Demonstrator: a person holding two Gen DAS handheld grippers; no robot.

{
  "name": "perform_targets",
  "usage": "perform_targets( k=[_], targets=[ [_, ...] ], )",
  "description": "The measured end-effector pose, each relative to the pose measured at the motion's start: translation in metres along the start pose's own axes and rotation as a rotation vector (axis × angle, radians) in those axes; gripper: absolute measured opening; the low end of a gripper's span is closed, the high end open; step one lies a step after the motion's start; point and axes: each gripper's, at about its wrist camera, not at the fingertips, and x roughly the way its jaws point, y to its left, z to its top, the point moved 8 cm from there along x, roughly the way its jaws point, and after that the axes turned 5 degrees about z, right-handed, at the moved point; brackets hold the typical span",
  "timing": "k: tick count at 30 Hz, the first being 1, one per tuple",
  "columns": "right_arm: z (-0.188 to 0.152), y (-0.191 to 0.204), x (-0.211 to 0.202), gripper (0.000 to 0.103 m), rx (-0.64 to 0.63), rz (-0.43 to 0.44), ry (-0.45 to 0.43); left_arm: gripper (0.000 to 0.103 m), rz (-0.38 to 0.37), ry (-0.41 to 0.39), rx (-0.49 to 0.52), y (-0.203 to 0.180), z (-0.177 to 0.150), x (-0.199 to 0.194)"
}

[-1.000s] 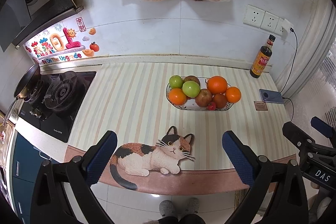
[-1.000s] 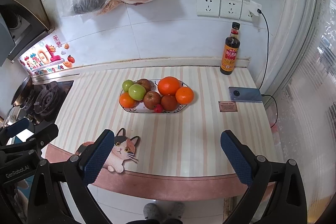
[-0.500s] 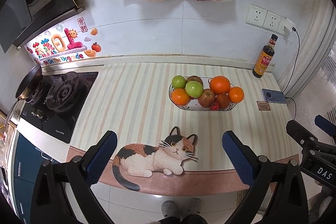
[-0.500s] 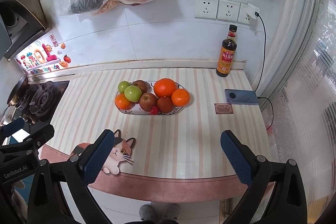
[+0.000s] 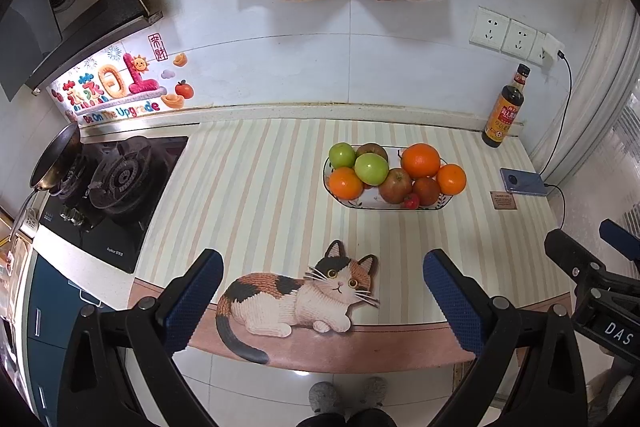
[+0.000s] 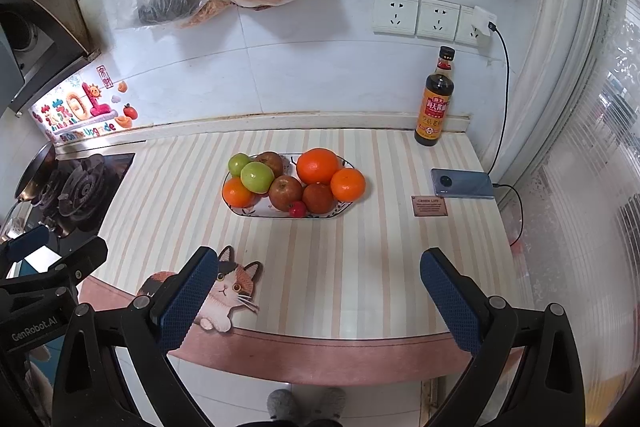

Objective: Organize fruits

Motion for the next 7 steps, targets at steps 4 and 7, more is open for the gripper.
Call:
perform_targets(
  k=[4, 7],
  targets=[
    [-0.0006, 0.0008, 0.0007, 0.103, 0.0, 0.001, 0.004, 0.103, 0.0, 0.001, 0.0, -0.0005, 0.0008, 0.0002],
    [-0.0014, 0.0016, 0.0017, 0.103, 0.0, 0.001, 0.007, 0.103, -0.002, 0.0, -0.001, -0.0005, 0.0011, 0.0001]
  ],
)
